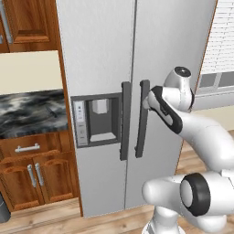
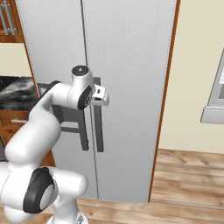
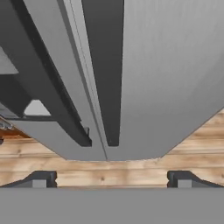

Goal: Retrieve the butter from the fridge and place it on a plate on the dining table. Then retrieve the butter knife by the fridge and place it near the plate.

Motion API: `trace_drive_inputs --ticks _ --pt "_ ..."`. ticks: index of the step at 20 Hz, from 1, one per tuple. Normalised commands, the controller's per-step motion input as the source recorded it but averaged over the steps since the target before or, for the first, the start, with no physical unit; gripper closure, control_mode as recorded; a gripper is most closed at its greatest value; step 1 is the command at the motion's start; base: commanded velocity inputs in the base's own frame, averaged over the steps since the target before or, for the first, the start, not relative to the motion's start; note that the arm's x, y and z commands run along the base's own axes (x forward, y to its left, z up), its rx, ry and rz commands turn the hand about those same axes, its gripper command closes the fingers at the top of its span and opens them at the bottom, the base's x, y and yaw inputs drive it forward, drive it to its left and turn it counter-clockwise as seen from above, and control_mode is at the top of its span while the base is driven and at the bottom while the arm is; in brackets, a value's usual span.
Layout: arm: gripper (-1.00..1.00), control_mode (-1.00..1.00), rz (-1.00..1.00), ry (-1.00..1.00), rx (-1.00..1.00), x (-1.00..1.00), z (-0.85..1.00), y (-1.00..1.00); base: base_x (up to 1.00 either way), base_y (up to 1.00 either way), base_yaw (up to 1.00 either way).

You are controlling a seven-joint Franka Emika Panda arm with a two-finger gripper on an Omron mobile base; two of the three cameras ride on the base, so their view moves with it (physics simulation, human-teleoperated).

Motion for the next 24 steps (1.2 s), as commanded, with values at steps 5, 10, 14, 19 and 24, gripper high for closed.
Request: trace_drive_inputs --ticks 5,10,14,19,24 --pt "-1.0 -1.0 0.0 0.0 0.0 0.48 -0.02 0.0 0.0 0.0 0.0" --pt "-1.0 -1.0 0.0 0.0 0.0 0.69 -0.02 0.0 0.0 0.0 0.0" --pt "-1.0 -1.0 0.0 0.0 0.0 0.5 -0.07 0.0 0.0 0.0 0.0" --pt "-1.0 -1.0 0.0 0.0 0.0 0.3 -0.14 0.0 0.0 0.0 0.0" --pt "-1.0 -1.0 0.0 0.0 0.0 0.26 -0.27 0.05 0.0 0.0 0.0"
